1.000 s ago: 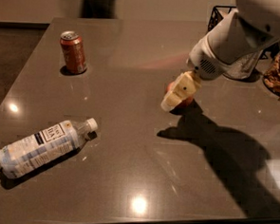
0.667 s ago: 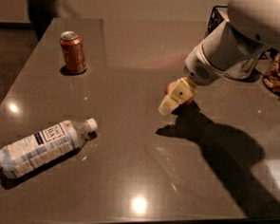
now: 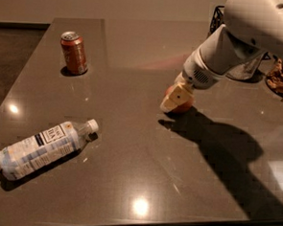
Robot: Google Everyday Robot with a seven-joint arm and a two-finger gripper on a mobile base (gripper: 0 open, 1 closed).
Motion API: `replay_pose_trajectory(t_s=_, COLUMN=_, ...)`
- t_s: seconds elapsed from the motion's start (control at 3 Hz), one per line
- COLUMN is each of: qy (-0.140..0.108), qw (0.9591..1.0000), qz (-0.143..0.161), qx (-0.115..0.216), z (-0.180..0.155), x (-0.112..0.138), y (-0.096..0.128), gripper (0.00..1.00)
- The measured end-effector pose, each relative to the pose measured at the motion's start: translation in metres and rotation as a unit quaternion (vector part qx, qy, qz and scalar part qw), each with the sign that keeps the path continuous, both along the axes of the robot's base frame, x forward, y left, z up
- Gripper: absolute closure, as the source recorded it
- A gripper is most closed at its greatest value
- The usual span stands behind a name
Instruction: Move apple near blue plastic bottle
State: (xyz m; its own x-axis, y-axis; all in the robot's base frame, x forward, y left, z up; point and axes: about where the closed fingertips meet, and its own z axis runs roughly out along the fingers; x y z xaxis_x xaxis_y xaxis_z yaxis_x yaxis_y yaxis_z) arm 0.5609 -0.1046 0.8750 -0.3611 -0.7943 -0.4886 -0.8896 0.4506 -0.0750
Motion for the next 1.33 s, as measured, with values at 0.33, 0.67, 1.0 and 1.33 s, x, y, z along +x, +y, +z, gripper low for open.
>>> replay_pose_trajectory(t_s=0.33, qy=-0.005, qw=1.0000, qz=0.002, qx=0.004, z=0.007, x=-0.001, y=-0.001, gripper=0.56)
replay_pose_trajectory(t_s=0.67, qy=-0.013, qw=0.9997, qz=0.015, qx=0.013, z=0.020, x=-0.014, y=0.003, gripper=0.78)
replay_pose_trajectory(t_s=1.0, qy=-0.009, qw=0.9990, qz=0.036, qx=0.027, z=0.030, x=-0.038, y=0.011, gripper=0.99)
replay_pose_trajectory(t_s=1.33, qy=-0.001, qw=0.9967, qz=0.065, qx=0.049, z=0.032, x=-0.073, y=0.033, gripper=1.00)
